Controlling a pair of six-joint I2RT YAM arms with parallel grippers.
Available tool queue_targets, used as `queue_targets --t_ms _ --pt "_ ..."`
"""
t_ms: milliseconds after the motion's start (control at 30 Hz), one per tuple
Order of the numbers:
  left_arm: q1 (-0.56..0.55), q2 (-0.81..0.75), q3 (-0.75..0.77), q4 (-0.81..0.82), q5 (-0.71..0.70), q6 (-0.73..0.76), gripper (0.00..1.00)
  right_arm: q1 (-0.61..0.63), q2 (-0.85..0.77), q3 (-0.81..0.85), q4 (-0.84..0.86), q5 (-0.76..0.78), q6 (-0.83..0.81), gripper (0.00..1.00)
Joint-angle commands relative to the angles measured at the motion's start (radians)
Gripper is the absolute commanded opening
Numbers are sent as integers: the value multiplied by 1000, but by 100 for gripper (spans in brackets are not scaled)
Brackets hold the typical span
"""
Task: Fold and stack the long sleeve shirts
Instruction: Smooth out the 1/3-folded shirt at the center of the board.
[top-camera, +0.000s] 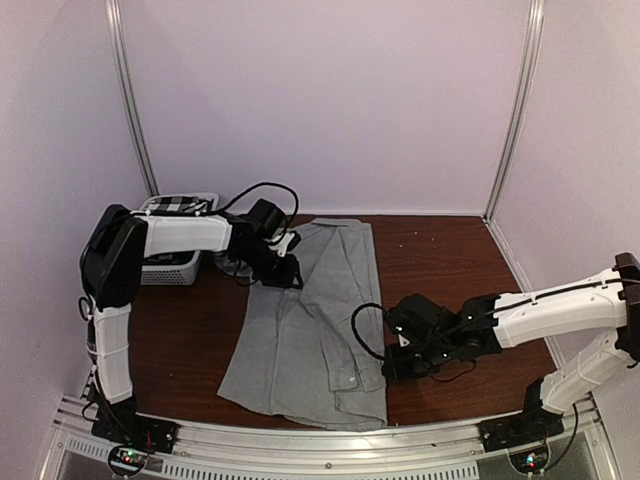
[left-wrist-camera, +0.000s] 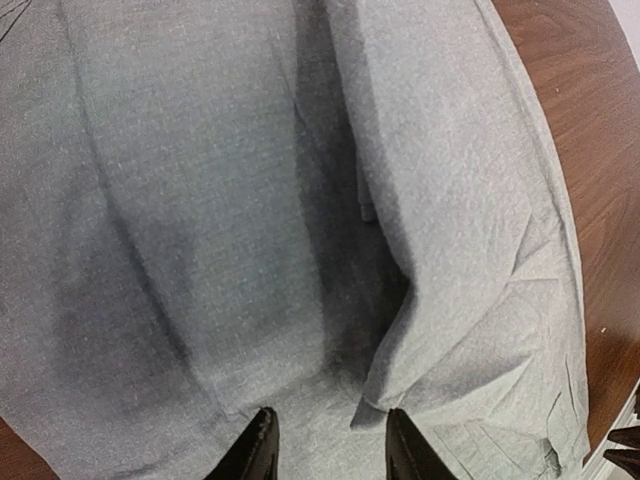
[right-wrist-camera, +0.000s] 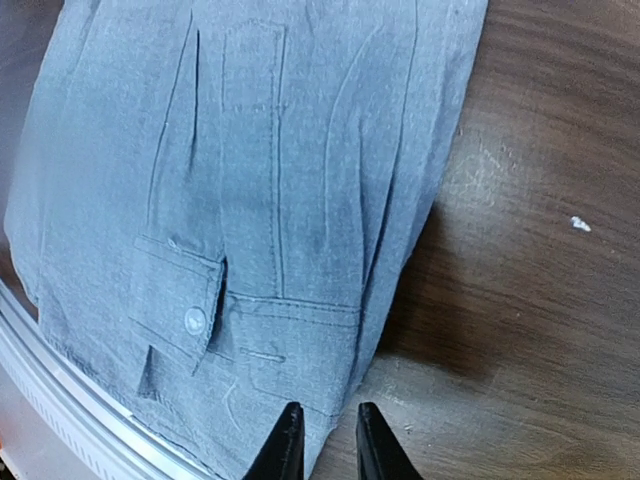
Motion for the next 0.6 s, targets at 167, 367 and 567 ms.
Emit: queue_targets --t_ms 167,367,567 --pt "8 -143 -148 109 44 -30 38 114 46 190 -120 221 -44 31" --pt "8 -211 -241 186 32 -70 38 205 260 335 -94 228 -76 31" --pt "8 -250 -300 241 31 -92 38 241 394 415 -79 254 -72 34"
